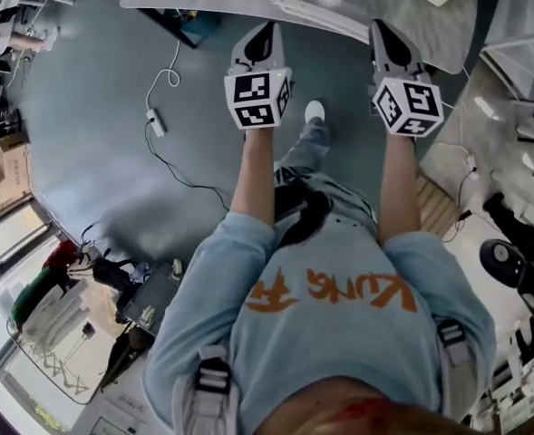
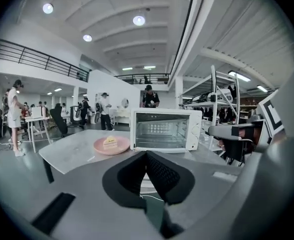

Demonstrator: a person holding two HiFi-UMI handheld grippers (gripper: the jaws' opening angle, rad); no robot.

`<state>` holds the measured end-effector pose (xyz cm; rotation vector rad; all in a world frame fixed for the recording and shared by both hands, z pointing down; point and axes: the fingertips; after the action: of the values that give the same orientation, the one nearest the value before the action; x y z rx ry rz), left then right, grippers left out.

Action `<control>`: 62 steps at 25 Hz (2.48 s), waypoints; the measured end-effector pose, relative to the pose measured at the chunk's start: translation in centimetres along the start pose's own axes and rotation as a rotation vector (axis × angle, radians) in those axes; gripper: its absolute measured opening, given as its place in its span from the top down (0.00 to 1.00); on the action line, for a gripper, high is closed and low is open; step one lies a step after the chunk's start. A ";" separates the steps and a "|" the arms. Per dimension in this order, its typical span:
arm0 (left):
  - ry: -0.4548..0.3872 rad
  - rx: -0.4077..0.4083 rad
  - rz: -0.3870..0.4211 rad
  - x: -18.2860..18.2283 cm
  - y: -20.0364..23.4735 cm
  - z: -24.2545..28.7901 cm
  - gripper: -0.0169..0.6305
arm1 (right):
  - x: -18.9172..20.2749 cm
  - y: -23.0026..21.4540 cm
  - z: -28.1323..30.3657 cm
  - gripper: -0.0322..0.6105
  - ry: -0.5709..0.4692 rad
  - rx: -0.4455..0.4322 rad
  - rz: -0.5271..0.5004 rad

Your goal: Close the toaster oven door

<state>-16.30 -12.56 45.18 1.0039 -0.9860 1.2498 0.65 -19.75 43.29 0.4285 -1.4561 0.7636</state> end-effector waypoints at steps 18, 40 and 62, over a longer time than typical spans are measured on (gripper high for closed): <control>0.114 0.155 -0.075 4.1 -1.4 10.7 0.97 | 2.9 -7.3 3.8 0.95 0.157 0.171 -0.060; 0.396 0.395 0.444 14.3 -2.1 13.1 0.97 | 16.9 -3.5 3.6 0.95 0.575 0.068 -0.371; 0.441 0.456 0.493 14.0 -3.1 13.6 0.97 | 17.5 -3.6 3.8 0.95 0.712 0.070 -0.640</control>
<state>-12.83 -22.03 62.12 0.7831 -0.6240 2.0707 -0.62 -21.38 61.48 0.5639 -0.5680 0.3776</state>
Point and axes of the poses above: the fingertips, and each gripper's own axes: z forward along the fingers, y to its left, x out of its underside, and after that the axes turned 3 degrees about -y, right-handed
